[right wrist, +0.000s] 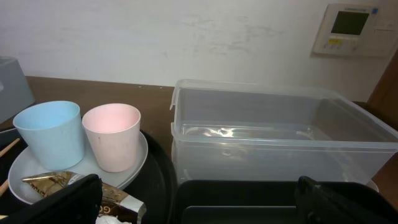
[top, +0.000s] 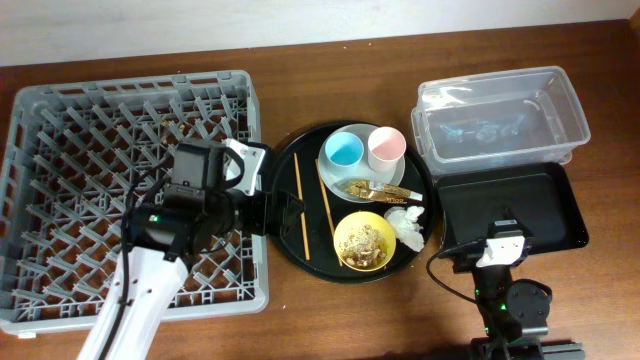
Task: Sort waste into correct bins and load items into the dishwasher rack
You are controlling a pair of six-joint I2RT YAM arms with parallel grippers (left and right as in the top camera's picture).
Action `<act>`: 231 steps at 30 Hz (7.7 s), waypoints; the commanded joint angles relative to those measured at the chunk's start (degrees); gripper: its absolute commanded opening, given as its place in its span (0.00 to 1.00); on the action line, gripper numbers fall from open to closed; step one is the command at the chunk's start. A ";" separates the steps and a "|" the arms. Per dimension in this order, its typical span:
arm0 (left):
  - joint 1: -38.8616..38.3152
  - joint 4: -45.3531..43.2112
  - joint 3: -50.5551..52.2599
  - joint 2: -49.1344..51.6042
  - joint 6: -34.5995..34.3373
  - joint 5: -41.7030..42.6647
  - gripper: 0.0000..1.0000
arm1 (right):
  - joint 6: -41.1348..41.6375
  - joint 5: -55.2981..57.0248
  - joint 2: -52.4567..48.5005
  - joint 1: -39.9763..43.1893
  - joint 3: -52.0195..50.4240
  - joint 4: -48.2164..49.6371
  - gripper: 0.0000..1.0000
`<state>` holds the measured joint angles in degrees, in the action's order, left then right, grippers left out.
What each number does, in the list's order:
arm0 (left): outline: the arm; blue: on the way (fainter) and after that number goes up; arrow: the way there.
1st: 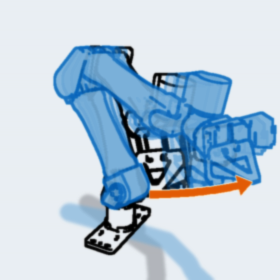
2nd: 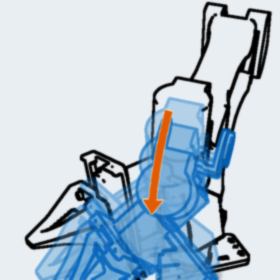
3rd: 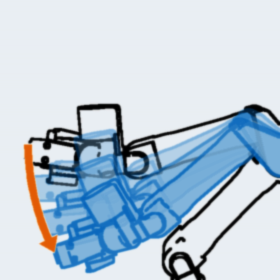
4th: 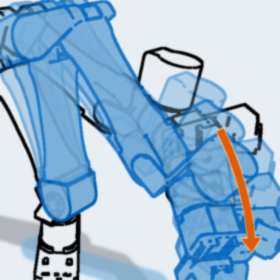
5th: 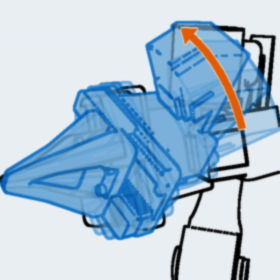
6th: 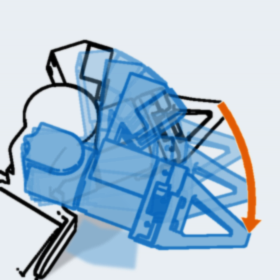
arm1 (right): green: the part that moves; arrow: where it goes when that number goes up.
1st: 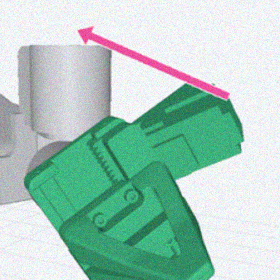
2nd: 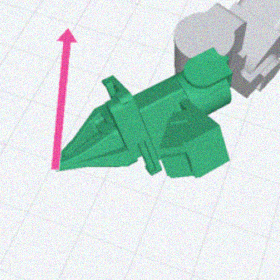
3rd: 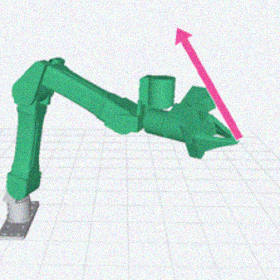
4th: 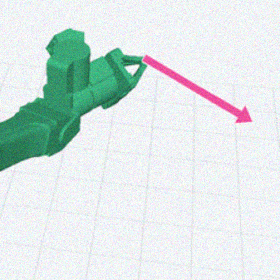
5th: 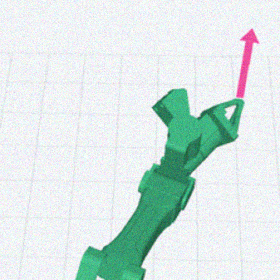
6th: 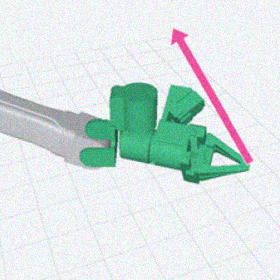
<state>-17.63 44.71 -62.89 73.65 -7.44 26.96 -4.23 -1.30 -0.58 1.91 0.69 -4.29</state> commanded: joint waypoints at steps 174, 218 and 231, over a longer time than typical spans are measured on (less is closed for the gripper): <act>-19.06 -15.17 -10.47 43.60 -24.48 -28.68 0.01 | 0.66 0.52 0.37 0.26 -0.37 -0.20 0.99; -2.45 3.98 -7.37 10.78 -13.77 -37.62 0.02 | 0.68 0.52 0.37 0.26 -0.37 -0.22 0.99; -2.45 -0.52 -7.32 13.33 -14.78 -39.89 0.04 | 0.66 0.52 0.37 0.26 -0.37 -0.20 0.99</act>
<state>-20.43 43.24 -70.70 84.31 -21.30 -9.17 -4.25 -1.30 -0.58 1.91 0.69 -4.29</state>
